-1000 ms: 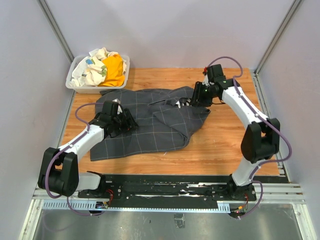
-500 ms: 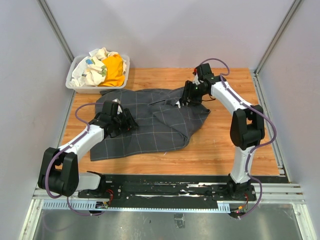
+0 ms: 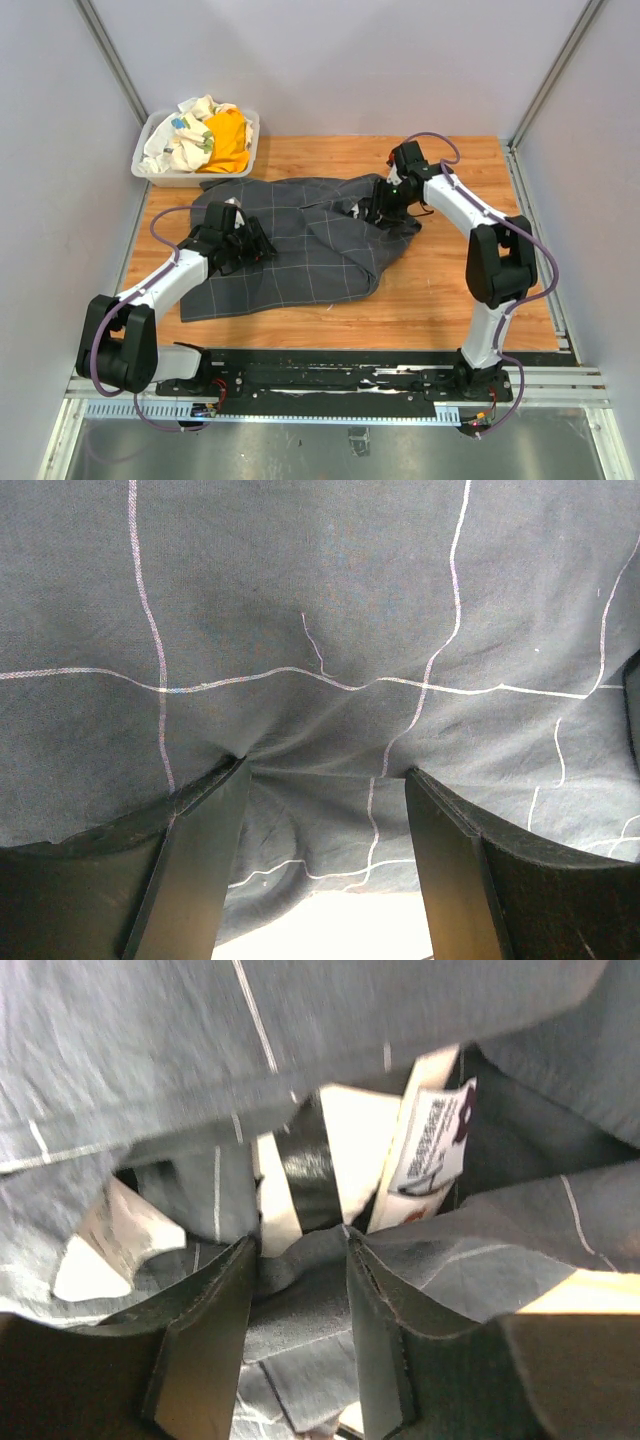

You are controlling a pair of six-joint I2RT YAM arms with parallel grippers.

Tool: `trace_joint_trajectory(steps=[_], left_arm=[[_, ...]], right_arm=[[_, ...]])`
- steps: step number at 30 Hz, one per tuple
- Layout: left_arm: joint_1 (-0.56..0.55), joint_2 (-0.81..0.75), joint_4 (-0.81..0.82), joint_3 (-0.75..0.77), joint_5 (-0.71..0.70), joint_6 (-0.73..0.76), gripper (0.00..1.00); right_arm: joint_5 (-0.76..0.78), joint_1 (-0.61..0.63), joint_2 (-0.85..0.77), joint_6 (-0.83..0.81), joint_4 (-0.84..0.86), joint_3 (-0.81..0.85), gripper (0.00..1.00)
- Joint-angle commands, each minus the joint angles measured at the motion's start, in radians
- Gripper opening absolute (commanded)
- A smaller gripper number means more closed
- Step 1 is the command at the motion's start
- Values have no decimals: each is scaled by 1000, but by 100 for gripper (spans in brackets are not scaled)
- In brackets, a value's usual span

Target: Put the pillow into the pillowcase

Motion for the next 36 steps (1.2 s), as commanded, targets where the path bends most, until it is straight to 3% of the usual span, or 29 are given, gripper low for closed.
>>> trace_joint_trajectory(steps=[1, 6, 9, 12, 23, 36], left_arm=[[18, 25, -62, -15, -53, 21, 70], [18, 24, -56, -21, -52, 17, 70], [18, 26, -52, -24, -47, 15, 70], [19, 25, -53, -25, -47, 14, 70], [19, 11, -56, -29, -50, 12, 70], [19, 13, -54, -27, -48, 13, 70]], right_arm=[[10, 16, -79, -19, -45, -66, 40], [-10, 18, -119, -27, -37, -122, 32], [-15, 23, -121, -31, -29, -150, 48], [-72, 22, -152, -25, 36, -202, 53], [-169, 22, -270, 30, 210, -262, 56], [-217, 67, -211, -33, 153, -212, 54]])
